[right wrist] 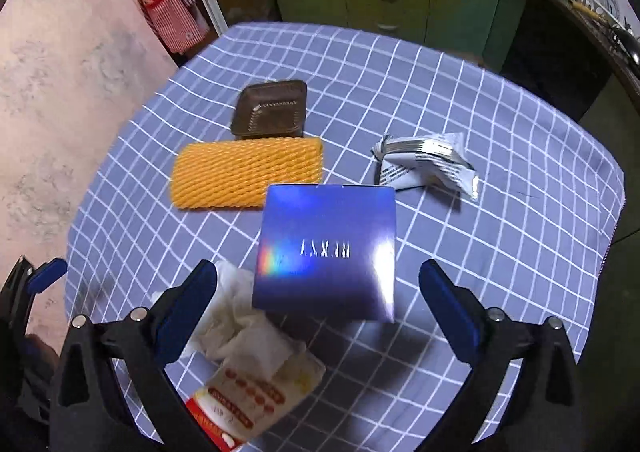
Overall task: Collect trash
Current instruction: 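Grasp the blue box with the right gripper and lift it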
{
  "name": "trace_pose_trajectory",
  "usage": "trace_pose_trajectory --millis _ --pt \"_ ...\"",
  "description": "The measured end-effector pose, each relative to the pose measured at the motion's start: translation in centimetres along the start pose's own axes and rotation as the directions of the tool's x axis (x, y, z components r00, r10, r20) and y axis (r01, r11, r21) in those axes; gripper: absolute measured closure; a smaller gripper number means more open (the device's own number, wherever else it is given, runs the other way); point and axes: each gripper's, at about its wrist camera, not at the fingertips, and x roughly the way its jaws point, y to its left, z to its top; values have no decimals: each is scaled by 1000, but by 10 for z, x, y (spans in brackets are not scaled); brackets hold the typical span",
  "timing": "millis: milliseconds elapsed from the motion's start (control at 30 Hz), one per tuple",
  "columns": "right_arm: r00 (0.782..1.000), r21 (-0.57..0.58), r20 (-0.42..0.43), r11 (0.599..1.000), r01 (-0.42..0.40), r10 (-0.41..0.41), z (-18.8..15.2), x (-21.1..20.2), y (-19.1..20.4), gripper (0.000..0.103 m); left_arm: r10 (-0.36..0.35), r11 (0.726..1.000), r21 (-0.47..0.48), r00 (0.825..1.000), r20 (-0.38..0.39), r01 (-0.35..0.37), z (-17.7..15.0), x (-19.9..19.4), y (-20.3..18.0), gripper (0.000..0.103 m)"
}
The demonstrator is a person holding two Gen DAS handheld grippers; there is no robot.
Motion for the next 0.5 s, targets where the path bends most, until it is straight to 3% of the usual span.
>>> trace_pose_trajectory --millis 200,433,500 --pt "997 0 -64 999 39 -38 2 24 1 7 4 1000 -19 1000 1 -4 -3 -1 8 19" --pt "995 -7 -78 998 62 -62 1 36 4 7 3 1000 -16 1000 -4 -4 -5 0 6 19" --pt "994 -15 -80 997 69 -70 1 38 6 16 4 1000 -12 1000 -5 -4 -5 0 3 19"
